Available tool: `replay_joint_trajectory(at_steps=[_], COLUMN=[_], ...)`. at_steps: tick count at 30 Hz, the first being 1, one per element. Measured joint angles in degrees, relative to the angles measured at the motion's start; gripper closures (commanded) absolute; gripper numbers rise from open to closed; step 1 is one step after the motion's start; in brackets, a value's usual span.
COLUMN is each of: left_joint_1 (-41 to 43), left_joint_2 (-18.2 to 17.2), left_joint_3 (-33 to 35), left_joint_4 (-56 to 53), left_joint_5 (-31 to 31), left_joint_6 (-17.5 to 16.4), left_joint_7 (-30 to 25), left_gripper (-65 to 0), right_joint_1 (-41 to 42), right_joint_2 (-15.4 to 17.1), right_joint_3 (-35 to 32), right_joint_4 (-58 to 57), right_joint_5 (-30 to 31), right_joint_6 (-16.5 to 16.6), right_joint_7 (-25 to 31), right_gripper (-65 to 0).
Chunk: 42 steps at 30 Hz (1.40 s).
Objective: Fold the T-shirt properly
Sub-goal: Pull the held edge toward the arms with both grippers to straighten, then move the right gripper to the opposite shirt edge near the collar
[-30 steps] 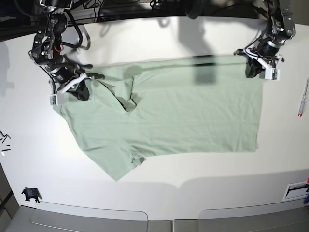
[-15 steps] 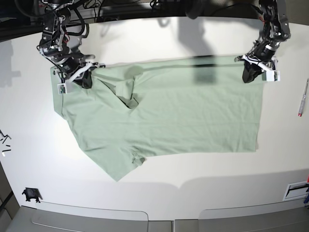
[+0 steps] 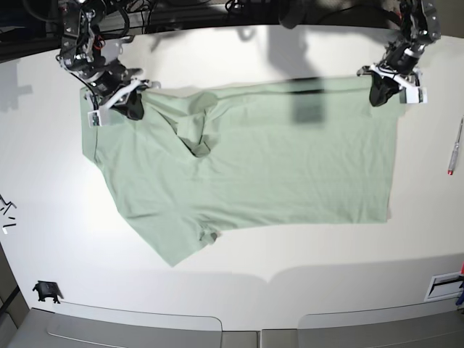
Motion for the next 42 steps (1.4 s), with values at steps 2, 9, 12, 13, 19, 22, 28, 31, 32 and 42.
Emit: replay_joint_trajectory(at_steps=[2, 9, 12, 13, 19, 22, 28, 31, 32, 42], left_joint_1=[2.1, 8.7, 10.3, 10.6, 12.9, 14.8, 17.4, 17.3, 17.3, 13.4], left_joint_2=[0.0, 1.2, 2.4, 2.7, 3.8, 3.8, 4.0, 4.0, 3.9, 4.6], left_joint_3=[-1.2, -2.4, -2.4, -2.4, -2.4, -2.4, -4.4, -6.4, -7.0, -8.1], left_joint_4=[2.3, 8.1, 8.5, 8.5, 9.6, 12.3, 18.4, 20.5, 21.1, 23.5], left_joint_5=[0.9, 2.0, 1.6, 1.3, 1.1, 2.4, 3.9, 3.9, 3.9, 3.9], left_joint_6=[0.5, 1.5, 1.4, 1.4, 1.3, 1.6, 1.8, 2.3, 2.5, 2.5], left_joint_7=[0.9, 2.2, 1.4, 1.3, 0.8, 2.8, 5.5, 4.0, 3.0, -1.2], left_gripper=[0.0, 0.0, 0.0, 0.0, 0.0, 0.0, 0.0, 0.0, 0.0, -18.1], right_joint_1=[-2.0, -7.9, -10.0, -10.6, -12.9, -13.0, -13.4, -13.9, -14.0, -10.0], right_joint_2=[0.7, 1.0, 1.0, 1.2, 1.1, 1.1, 0.8, 0.7, 0.6, 0.6], right_joint_3=[0.2, 3.8, 4.6, 4.6, 4.8, 4.9, 8.2, 10.6, 11.5, 14.0], right_joint_4=[0.7, 4.4, 5.7, 6.1, 8.2, 9.6, 13.5, 15.6, 16.3, 24.9], right_joint_5=[0.8, 1.3, 1.7, 2.3, 4.8, 4.5, 3.2, 3.3, 4.2, 6.1], right_joint_6=[0.5, 0.9, 0.8, 0.6, 0.3, -0.1, -0.3, -1.0, -1.0, -0.6], right_joint_7=[0.0, -1.4, -2.1, -2.3, -4.2, -5.9, -10.6, -12.3, -12.9, -9.4], right_gripper=[0.0, 0.0, 0.0, 0.0, 0.0, 0.0, 0.0, 0.0, 0.0, -22.4])
